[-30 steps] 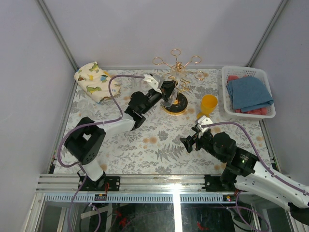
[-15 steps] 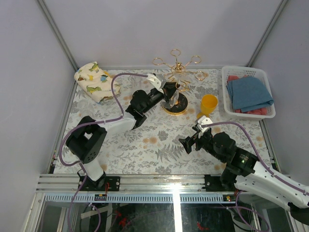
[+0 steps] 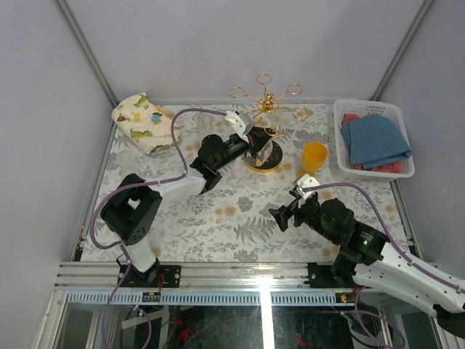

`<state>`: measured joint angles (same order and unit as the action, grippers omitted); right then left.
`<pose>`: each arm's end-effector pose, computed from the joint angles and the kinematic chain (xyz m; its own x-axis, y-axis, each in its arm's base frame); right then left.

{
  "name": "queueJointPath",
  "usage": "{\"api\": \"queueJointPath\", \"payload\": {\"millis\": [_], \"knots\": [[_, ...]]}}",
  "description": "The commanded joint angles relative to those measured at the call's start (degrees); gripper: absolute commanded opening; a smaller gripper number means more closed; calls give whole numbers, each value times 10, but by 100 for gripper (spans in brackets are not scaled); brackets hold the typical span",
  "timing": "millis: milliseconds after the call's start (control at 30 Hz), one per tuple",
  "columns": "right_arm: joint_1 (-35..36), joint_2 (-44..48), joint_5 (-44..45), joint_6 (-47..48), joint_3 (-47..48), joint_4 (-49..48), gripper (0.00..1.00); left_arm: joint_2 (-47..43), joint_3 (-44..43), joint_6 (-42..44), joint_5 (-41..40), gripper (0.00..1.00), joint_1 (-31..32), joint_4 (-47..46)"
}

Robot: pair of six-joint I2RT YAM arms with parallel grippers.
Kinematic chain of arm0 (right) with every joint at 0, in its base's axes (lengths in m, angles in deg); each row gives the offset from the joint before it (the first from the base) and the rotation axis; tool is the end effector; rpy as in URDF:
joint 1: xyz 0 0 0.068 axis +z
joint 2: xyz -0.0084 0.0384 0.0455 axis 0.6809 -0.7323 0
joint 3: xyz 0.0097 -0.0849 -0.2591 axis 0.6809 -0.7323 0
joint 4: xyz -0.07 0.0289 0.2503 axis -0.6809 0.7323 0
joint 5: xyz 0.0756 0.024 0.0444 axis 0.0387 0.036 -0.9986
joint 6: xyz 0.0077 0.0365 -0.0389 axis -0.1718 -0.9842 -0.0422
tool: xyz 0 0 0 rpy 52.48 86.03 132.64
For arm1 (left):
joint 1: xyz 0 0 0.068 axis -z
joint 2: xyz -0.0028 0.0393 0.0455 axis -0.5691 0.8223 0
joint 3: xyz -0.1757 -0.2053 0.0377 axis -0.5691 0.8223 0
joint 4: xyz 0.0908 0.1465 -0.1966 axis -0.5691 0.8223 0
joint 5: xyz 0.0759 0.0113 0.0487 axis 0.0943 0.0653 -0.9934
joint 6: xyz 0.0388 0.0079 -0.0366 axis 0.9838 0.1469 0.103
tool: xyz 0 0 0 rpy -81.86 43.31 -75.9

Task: Place the wine glass upside down on the wine glass rack
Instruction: Turn the wine glass upside down at the wine rack.

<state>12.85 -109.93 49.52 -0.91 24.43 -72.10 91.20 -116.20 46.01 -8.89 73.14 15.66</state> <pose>0.0894 0.1178 0.2811 -0.1714 -0.0737 -0.9824 -0.6748 0.7353 0.0626 0.3015 -0.2528 0.2921 0.1677 -0.2032 -0.9647 0.8273 0.5612 0.0256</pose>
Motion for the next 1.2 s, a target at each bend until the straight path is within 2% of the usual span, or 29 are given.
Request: {"api": "queueJointPath", "payload": {"millis": [0,267,400,833,1033,1167], "knots": [[1,-2,-3,-3,4,-25,94,-12,7,-16,9,0,-2,-58],[2,12,4,-9,0,-19,95,-17,33,-38,9,1,-1,-61],[1,20,6,-15,-6,-20,95,-23,45,-47,4,6,-1,-55],[1,8,16,-21,-4,-15,95,-39,71,-43,-19,32,-1,-49],[1,10,34,-22,-5,-12,96,-77,99,-41,-32,40,-2,-35],[1,7,42,-20,-4,-9,97,-115,116,-42,-54,41,-2,5]]}}
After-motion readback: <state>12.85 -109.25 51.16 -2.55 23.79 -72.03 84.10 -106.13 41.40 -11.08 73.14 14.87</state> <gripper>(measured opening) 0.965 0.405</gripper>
